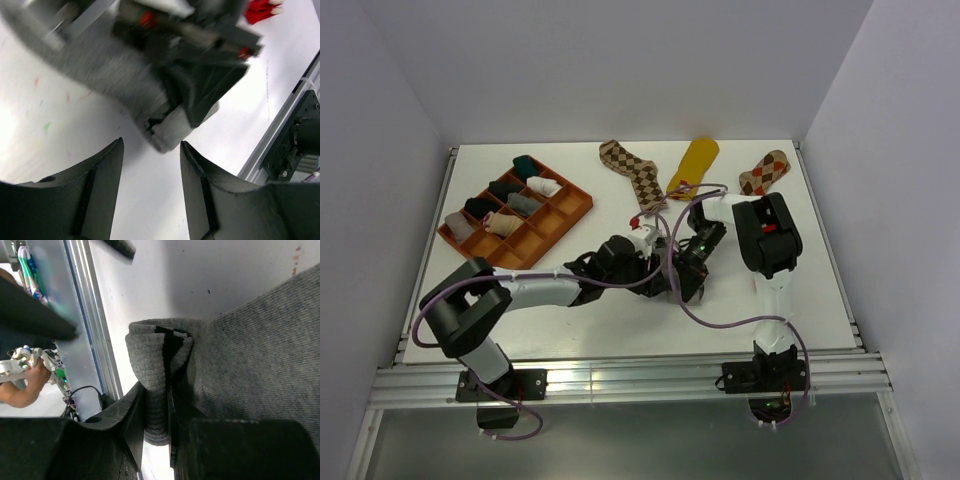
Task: Roll the socks
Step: Roll the sock at the center of the board.
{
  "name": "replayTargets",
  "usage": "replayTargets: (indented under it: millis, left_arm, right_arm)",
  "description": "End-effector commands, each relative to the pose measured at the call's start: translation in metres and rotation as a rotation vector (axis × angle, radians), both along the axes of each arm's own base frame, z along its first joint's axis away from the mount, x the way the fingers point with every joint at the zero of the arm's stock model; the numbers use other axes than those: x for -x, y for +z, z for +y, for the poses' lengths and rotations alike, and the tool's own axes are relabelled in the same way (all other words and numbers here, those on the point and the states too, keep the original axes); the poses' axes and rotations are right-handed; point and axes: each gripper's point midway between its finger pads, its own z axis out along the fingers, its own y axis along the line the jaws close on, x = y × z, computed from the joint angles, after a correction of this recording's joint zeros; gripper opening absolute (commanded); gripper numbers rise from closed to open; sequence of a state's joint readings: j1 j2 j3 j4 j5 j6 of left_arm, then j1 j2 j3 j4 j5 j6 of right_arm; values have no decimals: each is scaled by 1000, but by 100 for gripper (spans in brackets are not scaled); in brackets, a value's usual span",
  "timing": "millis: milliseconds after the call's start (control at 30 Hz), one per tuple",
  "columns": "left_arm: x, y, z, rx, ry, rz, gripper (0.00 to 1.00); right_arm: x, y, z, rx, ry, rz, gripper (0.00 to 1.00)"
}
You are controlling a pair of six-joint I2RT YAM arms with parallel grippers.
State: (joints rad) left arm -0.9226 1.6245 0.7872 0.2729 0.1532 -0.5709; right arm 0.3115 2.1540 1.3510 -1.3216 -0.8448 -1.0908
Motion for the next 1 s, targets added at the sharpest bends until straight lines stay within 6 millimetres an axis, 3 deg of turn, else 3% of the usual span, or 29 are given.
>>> replayTargets:
  millis: [0,167,367,433,967]
  left_arm:
    - [-11,30,-30,69,-101,-176,54]
    - [-11,36,-50,114,-179,-217,56]
    - [-9,14,-67,130,-230,-169,55]
    - [-5,3,-66,127,-236,-144,55]
    - [25,-28,-57,141,-307,-23,49]
  right_arm:
    - [10,11,-6,29,7,101,12]
    - [10,7,-6,32,-9,126,12]
    - [8,7,-6,38,-24,137,12]
    - [7,7,-7,37,-34,140,12]
    - [-10,2,-16,55,-128,171,12]
